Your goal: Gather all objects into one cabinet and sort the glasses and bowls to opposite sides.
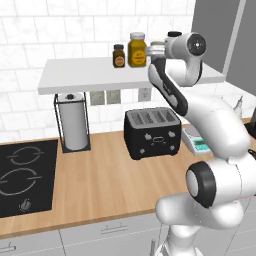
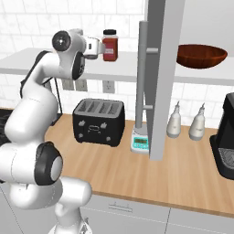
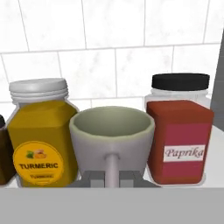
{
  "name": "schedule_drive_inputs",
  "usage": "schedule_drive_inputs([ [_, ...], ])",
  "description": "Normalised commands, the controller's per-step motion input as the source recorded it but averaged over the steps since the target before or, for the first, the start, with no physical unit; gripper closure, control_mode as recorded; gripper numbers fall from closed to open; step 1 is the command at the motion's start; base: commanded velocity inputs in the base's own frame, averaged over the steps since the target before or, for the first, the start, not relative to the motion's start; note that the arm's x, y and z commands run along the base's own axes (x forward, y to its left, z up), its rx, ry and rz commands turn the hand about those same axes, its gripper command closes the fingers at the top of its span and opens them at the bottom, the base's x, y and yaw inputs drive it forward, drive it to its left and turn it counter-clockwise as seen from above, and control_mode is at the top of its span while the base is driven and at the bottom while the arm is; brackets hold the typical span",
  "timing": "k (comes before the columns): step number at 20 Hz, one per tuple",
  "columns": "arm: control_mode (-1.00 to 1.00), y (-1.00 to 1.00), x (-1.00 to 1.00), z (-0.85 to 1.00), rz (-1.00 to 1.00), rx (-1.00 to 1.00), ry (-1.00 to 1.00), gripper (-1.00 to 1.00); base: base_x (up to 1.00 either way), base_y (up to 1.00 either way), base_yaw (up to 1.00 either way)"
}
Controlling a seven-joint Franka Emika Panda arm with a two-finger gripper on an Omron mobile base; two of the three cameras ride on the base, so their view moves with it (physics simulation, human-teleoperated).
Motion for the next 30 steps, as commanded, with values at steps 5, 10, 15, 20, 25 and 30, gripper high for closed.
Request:
schedule_drive_inputs([
  [5,-1.0,0.0,-0.38,0.1,0.0,0.0,0.0,1.0,0.0,0.0,0.0],
  [10,-1.0,0.0,-0.36,0.11,0.0,-0.01,0.0,1.0,0.0,0.0,0.0],
  [15,-1.0,0.0,-0.24,0.08,0.0,0.0,0.0,1.0,0.0,0.0,0.0],
  [20,-1.0,0.0,-0.09,0.05,0.0,0.0,0.0,1.0,0.0,0.0,0.0],
  [25,-1.0,0.0,-0.21,0.03,0.0,0.0,0.0,1.0,0.0,0.0,0.0],
  [30,-1.0,0.0,-0.56,0.09,0.0,0.0,0.0,1.0,0.0,0.0,0.0],
])
